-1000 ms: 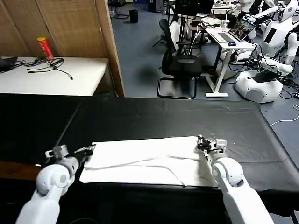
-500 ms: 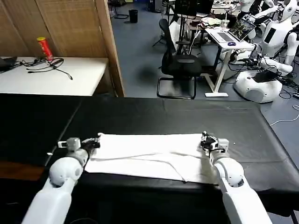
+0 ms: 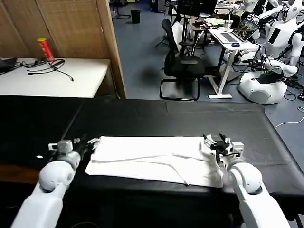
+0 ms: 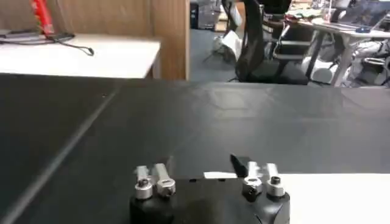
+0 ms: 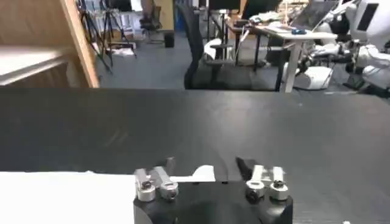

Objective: Fold and organize the clothes.

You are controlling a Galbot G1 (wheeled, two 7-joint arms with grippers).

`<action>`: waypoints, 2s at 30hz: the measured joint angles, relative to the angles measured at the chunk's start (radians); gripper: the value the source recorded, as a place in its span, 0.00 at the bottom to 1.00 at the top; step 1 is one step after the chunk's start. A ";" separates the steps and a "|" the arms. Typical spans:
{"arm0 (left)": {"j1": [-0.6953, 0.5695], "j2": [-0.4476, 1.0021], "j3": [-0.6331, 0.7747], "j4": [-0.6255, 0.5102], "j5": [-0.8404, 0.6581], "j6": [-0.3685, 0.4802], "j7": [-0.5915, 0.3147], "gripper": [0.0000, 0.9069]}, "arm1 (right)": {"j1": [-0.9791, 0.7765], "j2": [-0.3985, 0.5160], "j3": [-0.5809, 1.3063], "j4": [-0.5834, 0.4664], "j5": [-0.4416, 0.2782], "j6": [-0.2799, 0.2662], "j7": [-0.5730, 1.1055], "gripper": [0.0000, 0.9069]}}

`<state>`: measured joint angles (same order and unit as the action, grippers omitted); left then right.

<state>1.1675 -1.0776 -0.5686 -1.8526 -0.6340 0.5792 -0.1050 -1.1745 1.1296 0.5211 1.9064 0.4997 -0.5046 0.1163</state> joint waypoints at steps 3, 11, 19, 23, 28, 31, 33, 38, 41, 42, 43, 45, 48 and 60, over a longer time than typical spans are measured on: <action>0.059 -0.017 -0.023 -0.057 0.013 -0.018 0.002 0.97 | -0.037 0.005 0.019 0.051 0.000 0.000 0.000 0.97; 0.191 -0.088 -0.038 -0.134 0.047 -0.060 0.009 0.97 | -0.106 0.012 0.060 0.137 -0.001 0.001 0.000 0.97; 0.237 -0.128 -0.039 -0.102 0.133 -0.114 0.036 0.90 | -0.143 0.014 0.075 0.186 -0.008 0.010 -0.001 0.97; 0.238 -0.135 -0.038 -0.081 0.138 -0.122 0.044 0.75 | -0.151 0.021 0.070 0.199 -0.026 0.015 -0.003 0.97; 0.239 -0.147 -0.036 -0.060 0.152 -0.131 0.048 0.34 | -0.156 0.028 0.067 0.211 -0.041 0.022 -0.005 0.97; 0.241 -0.152 -0.032 -0.060 0.161 -0.130 0.052 0.19 | -0.157 0.028 0.067 0.217 -0.045 0.024 -0.010 0.97; 0.241 -0.156 -0.030 -0.059 0.166 -0.127 0.053 0.18 | -0.156 0.029 0.066 0.221 -0.045 0.025 -0.013 0.97; 0.236 -0.155 -0.026 -0.060 0.160 -0.096 0.059 0.00 | -0.147 0.031 0.063 0.223 -0.046 0.026 -0.017 0.97; 0.225 -0.146 -0.025 -0.061 0.158 -0.071 0.062 0.00 | -0.144 0.037 0.061 0.223 -0.048 0.026 -0.017 0.97; 0.222 -0.142 -0.026 -0.061 0.172 -0.072 0.069 0.00 | -0.144 0.038 0.060 0.224 -0.048 0.026 -0.017 0.97; 0.219 -0.137 -0.025 -0.060 0.193 -0.080 0.078 0.00 | -0.144 0.039 0.061 0.223 -0.049 0.026 -0.017 0.97; 0.216 -0.125 -0.026 -0.055 0.249 -0.100 0.096 0.00 | -0.144 0.040 0.065 0.224 -0.050 0.026 -0.017 0.97; 0.212 -0.098 -0.034 -0.040 0.370 -0.154 0.116 0.00 | -0.145 0.041 0.072 0.228 -0.051 0.026 -0.016 0.97; 0.229 0.151 -0.141 0.048 0.554 -0.242 0.105 0.00 | -0.157 0.062 0.077 0.236 -0.053 0.027 -0.010 0.97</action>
<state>1.3961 -0.9268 -0.7099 -1.8048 -0.0795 0.3372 -0.0001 -1.3314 1.1919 0.5984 2.1428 0.4464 -0.4776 0.1063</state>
